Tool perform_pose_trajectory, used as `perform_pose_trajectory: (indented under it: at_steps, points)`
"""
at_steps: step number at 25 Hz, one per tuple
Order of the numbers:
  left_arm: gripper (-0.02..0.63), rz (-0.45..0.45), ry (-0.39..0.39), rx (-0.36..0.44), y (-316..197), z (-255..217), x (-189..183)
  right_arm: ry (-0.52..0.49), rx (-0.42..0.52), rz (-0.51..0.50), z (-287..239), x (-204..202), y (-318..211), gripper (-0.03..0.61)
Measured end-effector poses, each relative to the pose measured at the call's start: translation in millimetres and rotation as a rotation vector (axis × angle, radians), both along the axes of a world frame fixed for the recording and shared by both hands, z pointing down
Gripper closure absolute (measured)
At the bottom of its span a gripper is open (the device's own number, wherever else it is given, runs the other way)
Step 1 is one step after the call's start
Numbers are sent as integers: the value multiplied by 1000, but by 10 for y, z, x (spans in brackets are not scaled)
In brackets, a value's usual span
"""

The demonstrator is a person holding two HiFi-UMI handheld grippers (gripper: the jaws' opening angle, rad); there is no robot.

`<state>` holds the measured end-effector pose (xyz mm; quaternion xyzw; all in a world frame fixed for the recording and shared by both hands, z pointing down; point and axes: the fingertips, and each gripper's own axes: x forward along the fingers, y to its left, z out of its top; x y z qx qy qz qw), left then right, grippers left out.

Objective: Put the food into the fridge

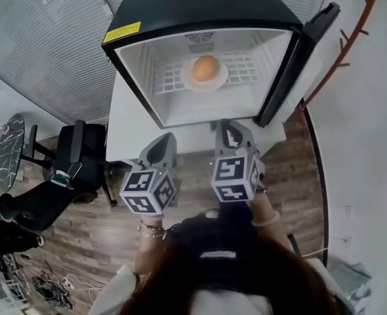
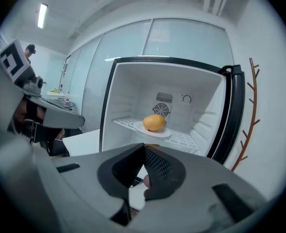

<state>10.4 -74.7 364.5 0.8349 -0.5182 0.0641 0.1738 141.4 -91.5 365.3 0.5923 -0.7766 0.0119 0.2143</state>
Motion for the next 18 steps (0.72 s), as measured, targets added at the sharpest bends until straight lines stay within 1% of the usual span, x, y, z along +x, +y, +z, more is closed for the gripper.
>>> perform_pose_trajectory:
  at_steps: [10, 15, 18]
  points:
    - [614, 76, -1, 3, 466, 31, 24, 26, 37, 26, -35, -120, 509, 578]
    - [614, 72, 9, 13, 561, 11, 37, 38, 61, 4, -74, -169, 602, 578]
    - [614, 74, 14, 17, 579, 24, 80, 10, 82, -19, -108, -199, 634, 578]
